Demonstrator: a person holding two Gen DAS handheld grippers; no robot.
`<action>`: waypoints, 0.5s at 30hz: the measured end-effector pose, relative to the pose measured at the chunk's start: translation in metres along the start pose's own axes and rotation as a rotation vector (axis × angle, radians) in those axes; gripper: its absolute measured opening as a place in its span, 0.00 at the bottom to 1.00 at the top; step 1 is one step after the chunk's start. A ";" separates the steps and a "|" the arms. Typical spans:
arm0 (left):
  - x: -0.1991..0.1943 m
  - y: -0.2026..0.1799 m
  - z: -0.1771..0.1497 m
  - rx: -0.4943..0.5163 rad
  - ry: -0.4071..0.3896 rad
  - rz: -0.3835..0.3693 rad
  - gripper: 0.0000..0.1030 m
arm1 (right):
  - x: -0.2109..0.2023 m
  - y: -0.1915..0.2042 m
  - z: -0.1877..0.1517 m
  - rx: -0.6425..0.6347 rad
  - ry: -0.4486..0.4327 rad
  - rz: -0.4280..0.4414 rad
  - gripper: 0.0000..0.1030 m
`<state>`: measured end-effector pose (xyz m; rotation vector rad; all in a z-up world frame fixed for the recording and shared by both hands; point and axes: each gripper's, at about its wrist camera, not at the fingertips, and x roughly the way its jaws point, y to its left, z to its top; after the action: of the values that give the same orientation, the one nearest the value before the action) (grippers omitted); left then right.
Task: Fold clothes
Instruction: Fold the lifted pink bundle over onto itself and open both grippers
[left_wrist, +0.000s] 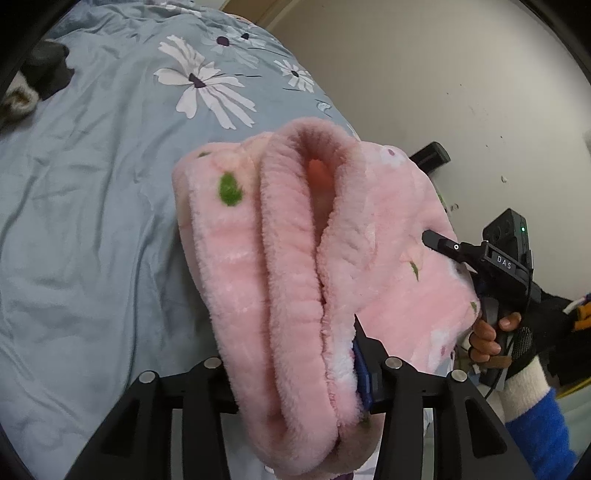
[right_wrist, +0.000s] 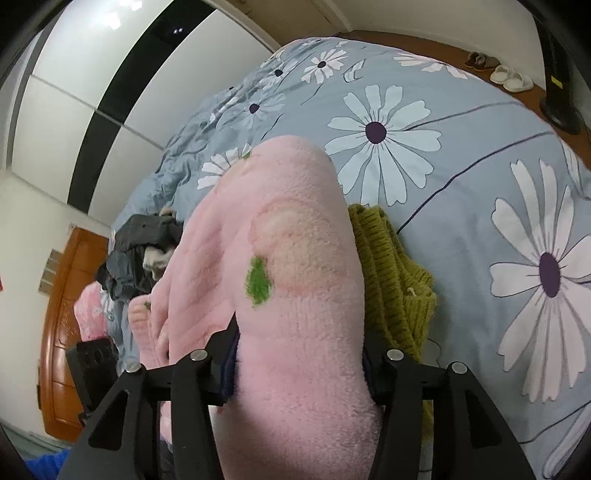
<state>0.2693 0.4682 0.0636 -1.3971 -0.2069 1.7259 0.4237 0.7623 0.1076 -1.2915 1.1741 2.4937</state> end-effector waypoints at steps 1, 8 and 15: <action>-0.002 -0.001 0.000 0.008 0.006 0.003 0.51 | -0.003 0.001 0.000 -0.007 0.003 -0.009 0.58; -0.035 -0.002 -0.002 0.066 0.001 0.043 0.62 | -0.038 0.003 -0.006 -0.018 -0.024 -0.083 0.60; -0.104 0.007 0.003 0.198 -0.128 0.166 0.62 | -0.069 0.018 -0.019 -0.073 -0.076 -0.245 0.60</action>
<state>0.2612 0.3916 0.1345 -1.1882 0.0110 1.9179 0.4724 0.7541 0.1626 -1.2598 0.8589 2.4023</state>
